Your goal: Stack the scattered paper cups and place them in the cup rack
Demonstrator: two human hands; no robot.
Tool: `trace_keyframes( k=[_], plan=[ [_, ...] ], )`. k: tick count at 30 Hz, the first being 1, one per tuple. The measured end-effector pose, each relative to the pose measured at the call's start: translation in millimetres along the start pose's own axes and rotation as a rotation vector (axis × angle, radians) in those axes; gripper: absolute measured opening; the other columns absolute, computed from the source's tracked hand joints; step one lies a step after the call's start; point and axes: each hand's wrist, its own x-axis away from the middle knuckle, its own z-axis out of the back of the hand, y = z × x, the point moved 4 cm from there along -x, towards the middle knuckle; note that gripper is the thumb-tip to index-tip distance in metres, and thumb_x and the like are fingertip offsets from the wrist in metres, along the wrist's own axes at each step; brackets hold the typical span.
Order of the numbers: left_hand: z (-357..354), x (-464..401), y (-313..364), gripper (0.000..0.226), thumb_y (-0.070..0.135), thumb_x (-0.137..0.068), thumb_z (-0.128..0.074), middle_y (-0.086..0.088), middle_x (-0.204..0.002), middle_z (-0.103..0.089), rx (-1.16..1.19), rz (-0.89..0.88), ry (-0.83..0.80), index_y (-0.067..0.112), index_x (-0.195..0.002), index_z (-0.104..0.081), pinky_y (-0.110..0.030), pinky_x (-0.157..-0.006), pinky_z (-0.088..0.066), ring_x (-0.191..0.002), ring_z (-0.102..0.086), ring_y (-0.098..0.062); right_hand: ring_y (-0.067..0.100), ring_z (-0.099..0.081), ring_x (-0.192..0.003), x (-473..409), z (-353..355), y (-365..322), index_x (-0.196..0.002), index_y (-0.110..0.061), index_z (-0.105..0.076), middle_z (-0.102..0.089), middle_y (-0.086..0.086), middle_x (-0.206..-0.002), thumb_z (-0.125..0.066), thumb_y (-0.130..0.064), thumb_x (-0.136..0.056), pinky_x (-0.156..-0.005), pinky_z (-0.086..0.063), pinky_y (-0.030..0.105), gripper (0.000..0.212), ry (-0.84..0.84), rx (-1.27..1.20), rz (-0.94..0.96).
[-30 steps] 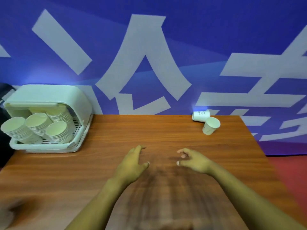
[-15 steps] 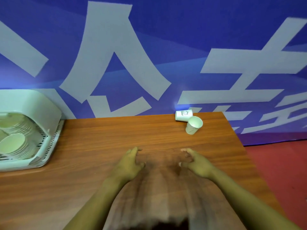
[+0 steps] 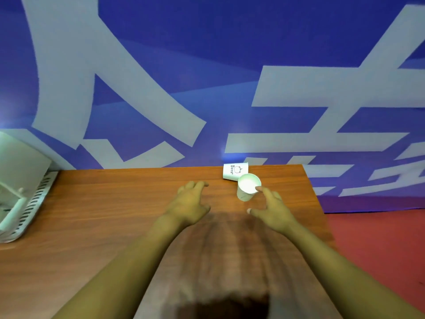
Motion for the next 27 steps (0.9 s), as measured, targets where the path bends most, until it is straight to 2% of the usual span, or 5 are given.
trace_keyframes(
  k=[7, 14, 19, 23, 27],
  plan=[
    [-16.0, -78.1, 43.8, 0.064, 0.023, -0.086, -0.057, 0.001, -0.147, -0.035, -0.08, -0.061, 0.004, 0.023, -0.144, -0.03, -0.04, -0.108, -0.033, -0.134, -0.03, -0.024, 0.019, -0.036, -0.132, -49.4, 10.0, 20.8, -0.146, -0.023, -0.026, -0.029, 0.004, -0.144, -0.082, -0.028, -0.07, -0.096, -0.029, 0.021, 0.095, 0.05, -0.074, 0.043],
    [-52.4, -148.3, 56.3, 0.066, 0.014, -0.092, -0.047, 0.002, -0.158, -0.02, -0.169, -0.11, -0.004, 0.023, -0.15, -0.018, -0.039, -0.117, -0.02, -0.146, -0.016, -0.019, 0.017, -0.031, -0.138, -88.5, 0.4, 39.1, -0.15, -0.024, -0.017, -0.027, -0.001, -0.152, -0.086, -0.04, -0.06, -0.106, -0.033, 0.032, 0.114, 0.067, -0.125, 0.043],
    [-77.3, -170.7, 49.0, 0.069, 0.035, -0.091, -0.053, 0.002, -0.148, -0.031, -0.239, -0.141, 0.003, 0.026, -0.15, -0.018, -0.037, -0.107, -0.027, -0.139, -0.026, -0.021, 0.011, -0.041, -0.128, -103.2, -5.8, 47.0, -0.14, -0.027, -0.037, -0.041, -0.009, -0.14, -0.086, -0.04, -0.06, -0.098, -0.037, 0.026, 0.095, 0.068, -0.197, 0.073],
    [-84.9, -176.6, 43.6, 0.07, 0.04, -0.087, -0.055, -0.005, -0.127, -0.037, -0.29, -0.099, 0.023, 0.027, -0.147, -0.021, -0.037, -0.096, -0.034, -0.115, -0.043, -0.026, 0.007, -0.053, -0.111, -107.1, -8.1, 51.2, -0.119, -0.039, -0.048, -0.054, -0.018, -0.12, -0.084, -0.045, -0.058, -0.09, -0.048, 0.034, 0.071, 0.071, -0.237, 0.087],
    [-90.3, -171.1, 38.9, 0.075, 0.045, -0.083, -0.059, -0.004, -0.132, -0.04, -0.266, -0.008, -0.015, 0.024, -0.144, -0.022, -0.04, -0.095, -0.036, -0.118, -0.044, -0.028, 0.007, -0.057, -0.104, -102.2, -8.3, 56.2, -0.117, -0.036, -0.051, -0.058, -0.017, -0.115, -0.077, -0.054, -0.054, -0.086, -0.051, 0.039, 0.07, 0.054, -0.247, 0.059]
  ],
)
